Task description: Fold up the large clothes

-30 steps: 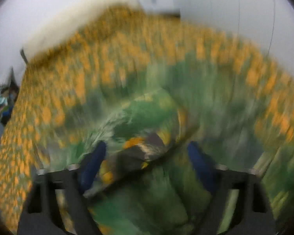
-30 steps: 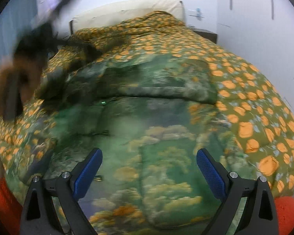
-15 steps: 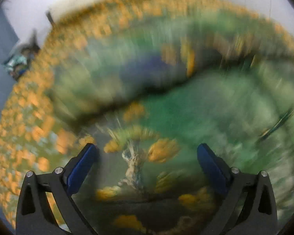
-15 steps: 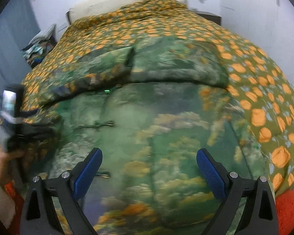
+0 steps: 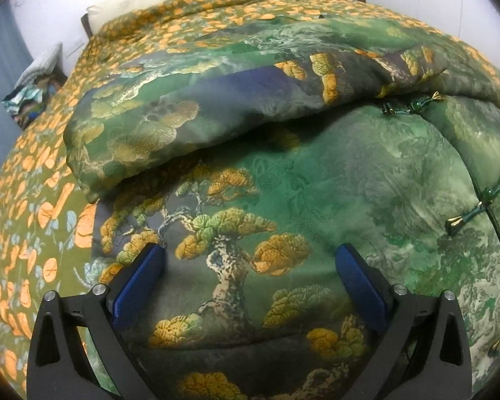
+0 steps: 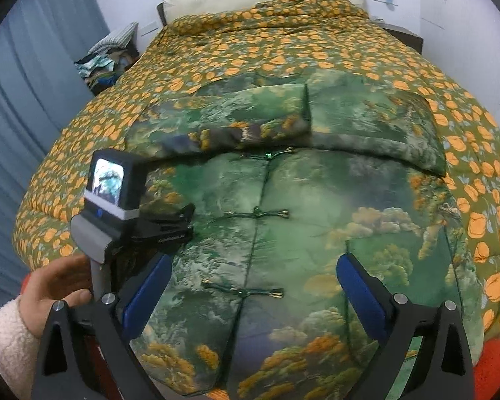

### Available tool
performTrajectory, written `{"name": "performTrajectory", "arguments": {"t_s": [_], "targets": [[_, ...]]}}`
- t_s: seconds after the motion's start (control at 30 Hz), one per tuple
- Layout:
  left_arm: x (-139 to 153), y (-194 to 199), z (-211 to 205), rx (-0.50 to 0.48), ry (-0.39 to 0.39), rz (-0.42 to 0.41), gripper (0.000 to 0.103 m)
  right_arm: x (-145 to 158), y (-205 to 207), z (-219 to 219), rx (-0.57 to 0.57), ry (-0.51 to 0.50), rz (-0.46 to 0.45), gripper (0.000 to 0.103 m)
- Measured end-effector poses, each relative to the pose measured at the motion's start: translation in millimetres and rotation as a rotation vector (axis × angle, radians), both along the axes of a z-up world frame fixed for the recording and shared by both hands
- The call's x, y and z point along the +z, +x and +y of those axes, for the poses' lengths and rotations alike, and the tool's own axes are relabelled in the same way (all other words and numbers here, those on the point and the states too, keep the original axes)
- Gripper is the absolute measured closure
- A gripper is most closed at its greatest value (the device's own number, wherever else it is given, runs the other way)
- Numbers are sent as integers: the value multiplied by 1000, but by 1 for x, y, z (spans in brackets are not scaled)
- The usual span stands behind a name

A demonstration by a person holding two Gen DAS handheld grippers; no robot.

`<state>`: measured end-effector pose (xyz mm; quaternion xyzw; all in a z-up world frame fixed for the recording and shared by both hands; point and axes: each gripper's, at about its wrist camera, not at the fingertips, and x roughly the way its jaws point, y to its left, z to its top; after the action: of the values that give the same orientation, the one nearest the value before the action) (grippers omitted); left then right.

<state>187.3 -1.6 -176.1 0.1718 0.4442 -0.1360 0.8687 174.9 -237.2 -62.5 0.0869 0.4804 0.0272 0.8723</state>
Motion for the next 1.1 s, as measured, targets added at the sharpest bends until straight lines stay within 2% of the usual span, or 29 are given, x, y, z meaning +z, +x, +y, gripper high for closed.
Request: {"name": "performTrajectory", "arguments": {"t_s": [0.37,0.63,0.97,1.1], "targets": [[-1,7,3,0,0,1,0,1,-10,28,61,-94,-3,5],[-1,7,3,0,0,1,0,-3,-17,27,59,-161,-1,5],[-1,6,2,1,0,0,0,-6,-17,23,21,-340,1,5],[-1,7,3,1,0,0,0,-4,-19,21,7,-406,-14,10]]}}
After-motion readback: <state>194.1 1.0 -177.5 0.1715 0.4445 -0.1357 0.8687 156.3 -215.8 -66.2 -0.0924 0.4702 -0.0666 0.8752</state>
